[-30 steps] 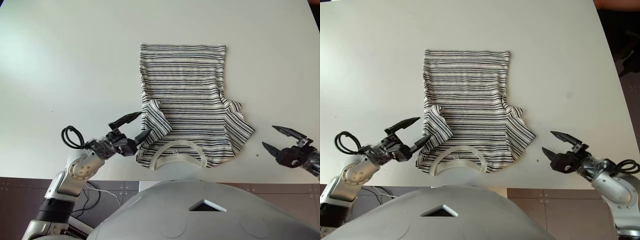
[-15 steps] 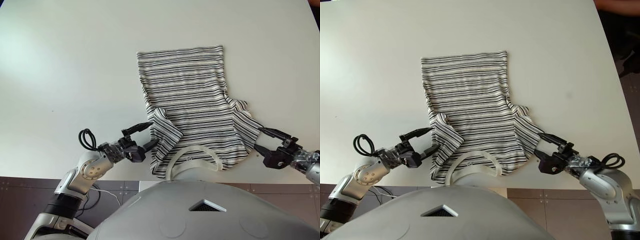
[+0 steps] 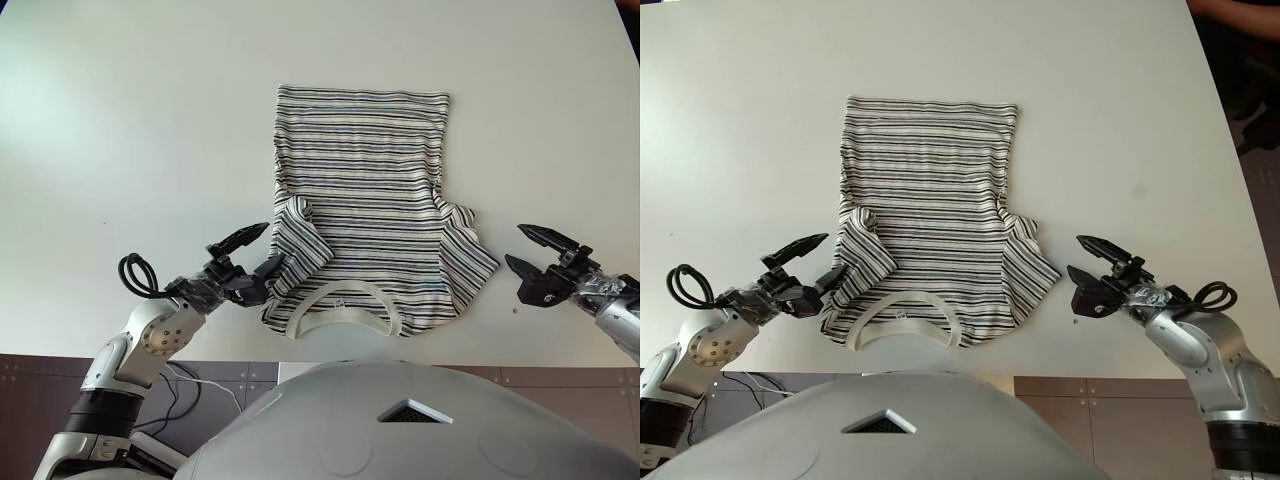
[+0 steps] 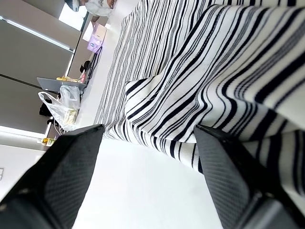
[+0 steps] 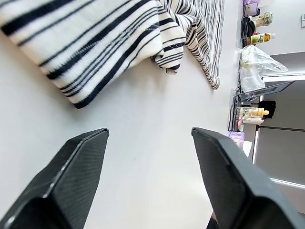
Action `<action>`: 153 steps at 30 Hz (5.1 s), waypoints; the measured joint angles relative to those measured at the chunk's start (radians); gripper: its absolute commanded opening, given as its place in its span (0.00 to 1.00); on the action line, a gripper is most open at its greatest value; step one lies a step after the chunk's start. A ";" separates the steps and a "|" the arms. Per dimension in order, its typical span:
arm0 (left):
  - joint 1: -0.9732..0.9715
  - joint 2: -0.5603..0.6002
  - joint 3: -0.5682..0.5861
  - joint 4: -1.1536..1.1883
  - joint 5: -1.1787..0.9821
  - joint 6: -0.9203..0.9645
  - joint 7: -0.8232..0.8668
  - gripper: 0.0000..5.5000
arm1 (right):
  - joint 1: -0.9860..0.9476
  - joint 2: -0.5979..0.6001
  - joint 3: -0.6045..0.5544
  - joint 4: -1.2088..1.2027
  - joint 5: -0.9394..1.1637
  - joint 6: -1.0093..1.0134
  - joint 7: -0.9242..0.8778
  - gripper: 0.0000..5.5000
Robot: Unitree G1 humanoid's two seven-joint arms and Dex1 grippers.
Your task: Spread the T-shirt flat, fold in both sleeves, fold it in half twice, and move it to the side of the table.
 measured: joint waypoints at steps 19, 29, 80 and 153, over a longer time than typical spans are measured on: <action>0.028 -0.071 0.069 -0.090 -0.046 0.026 0.042 0.63 | 0.212 -0.070 -0.117 -0.222 0.219 -0.004 0.063 0.59; 0.031 -0.100 0.117 -0.201 -0.089 0.025 0.057 0.63 | 0.125 -0.061 0.067 -0.134 0.180 -0.028 0.127 0.59; 0.041 -0.161 0.150 -0.302 -0.070 0.044 0.033 0.64 | 0.006 0.019 0.059 -0.140 0.146 0.057 -0.062 0.02; 0.053 0.260 -0.063 -0.100 -0.299 -0.162 -0.484 0.59 | -0.164 -0.174 0.344 -0.211 0.277 -0.075 0.403 0.70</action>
